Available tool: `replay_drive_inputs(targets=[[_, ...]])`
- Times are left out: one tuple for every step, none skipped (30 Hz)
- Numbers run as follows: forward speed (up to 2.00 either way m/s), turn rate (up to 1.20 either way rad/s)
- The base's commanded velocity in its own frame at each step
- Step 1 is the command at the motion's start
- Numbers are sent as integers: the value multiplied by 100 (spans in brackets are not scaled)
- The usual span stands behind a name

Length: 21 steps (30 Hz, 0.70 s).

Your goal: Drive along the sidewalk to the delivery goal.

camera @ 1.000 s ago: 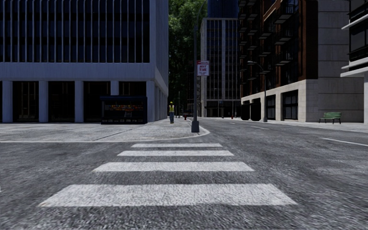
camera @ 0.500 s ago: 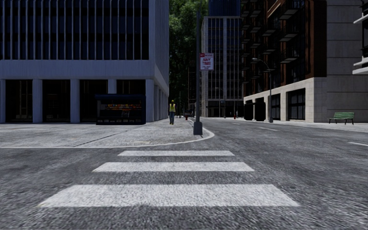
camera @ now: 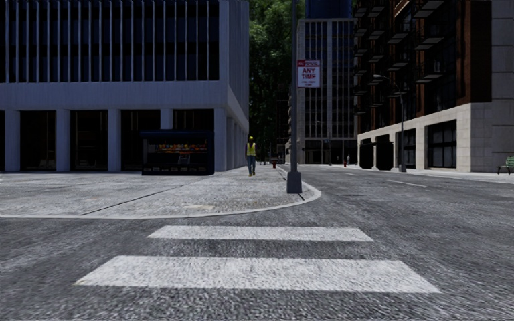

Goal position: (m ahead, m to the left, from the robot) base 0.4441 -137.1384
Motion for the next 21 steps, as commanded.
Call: replay_drive_inputs(targets=[[200, 51], [200, 52], [200, 52], [200, 52], [200, 52], [200, 52], [200, 44], [200, 44], [200, 33], [200, 24], [200, 15], [200, 15], [200, 1], [200, 0], [200, 0], [200, 0], [200, 0], [200, 0], [200, 0], [200, 0], [200, 0]])
